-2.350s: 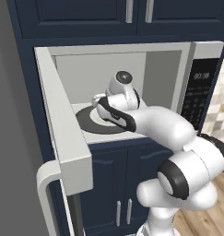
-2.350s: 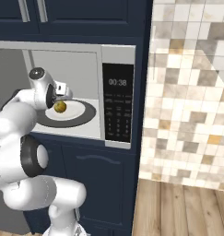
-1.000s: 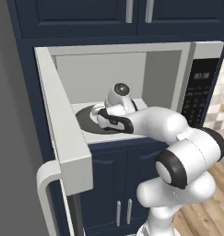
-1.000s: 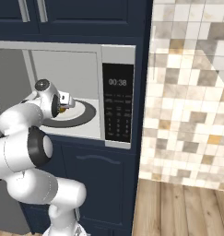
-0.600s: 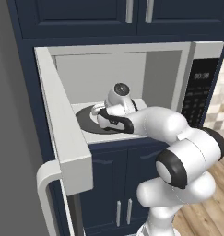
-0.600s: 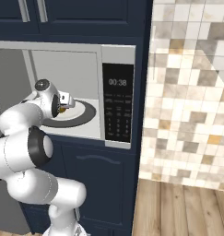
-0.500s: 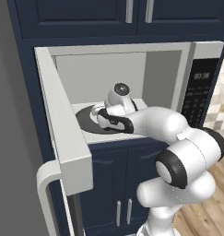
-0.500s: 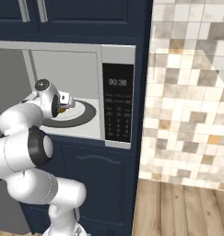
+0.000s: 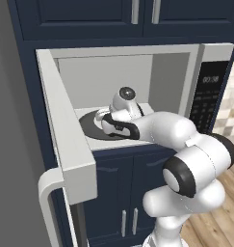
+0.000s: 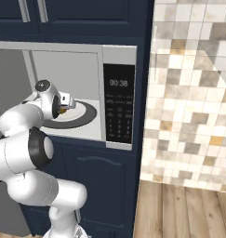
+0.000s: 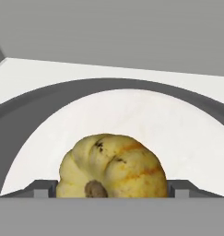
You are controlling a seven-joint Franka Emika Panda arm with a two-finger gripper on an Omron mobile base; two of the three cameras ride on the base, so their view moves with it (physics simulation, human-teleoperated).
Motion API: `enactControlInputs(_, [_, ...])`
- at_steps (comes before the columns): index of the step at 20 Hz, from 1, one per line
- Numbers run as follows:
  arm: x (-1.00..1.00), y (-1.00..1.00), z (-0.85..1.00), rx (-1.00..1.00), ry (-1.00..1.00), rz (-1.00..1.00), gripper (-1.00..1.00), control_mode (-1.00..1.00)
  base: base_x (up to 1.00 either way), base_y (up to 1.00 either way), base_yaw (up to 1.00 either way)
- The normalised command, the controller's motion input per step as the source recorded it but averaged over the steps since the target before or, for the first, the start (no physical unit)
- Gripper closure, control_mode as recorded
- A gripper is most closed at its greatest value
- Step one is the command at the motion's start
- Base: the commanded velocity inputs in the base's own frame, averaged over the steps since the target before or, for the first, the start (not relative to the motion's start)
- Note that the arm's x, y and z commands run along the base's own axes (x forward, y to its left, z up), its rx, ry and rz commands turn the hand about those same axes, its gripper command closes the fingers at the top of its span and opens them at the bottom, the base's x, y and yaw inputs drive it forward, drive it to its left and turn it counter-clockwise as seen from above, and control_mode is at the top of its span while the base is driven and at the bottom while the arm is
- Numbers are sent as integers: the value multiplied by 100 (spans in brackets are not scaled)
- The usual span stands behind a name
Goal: Pick the squash from the microwave and place it on plate located on the counter.
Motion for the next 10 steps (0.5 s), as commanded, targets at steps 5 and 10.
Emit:
enactControlInputs(5, [-8, 0, 0, 0, -4, 0, 100, -100, 0, 0, 0])
enactControlInputs(10, [-79, -24, 4, 0, -12, 1, 100, -100, 0, 0, 0])
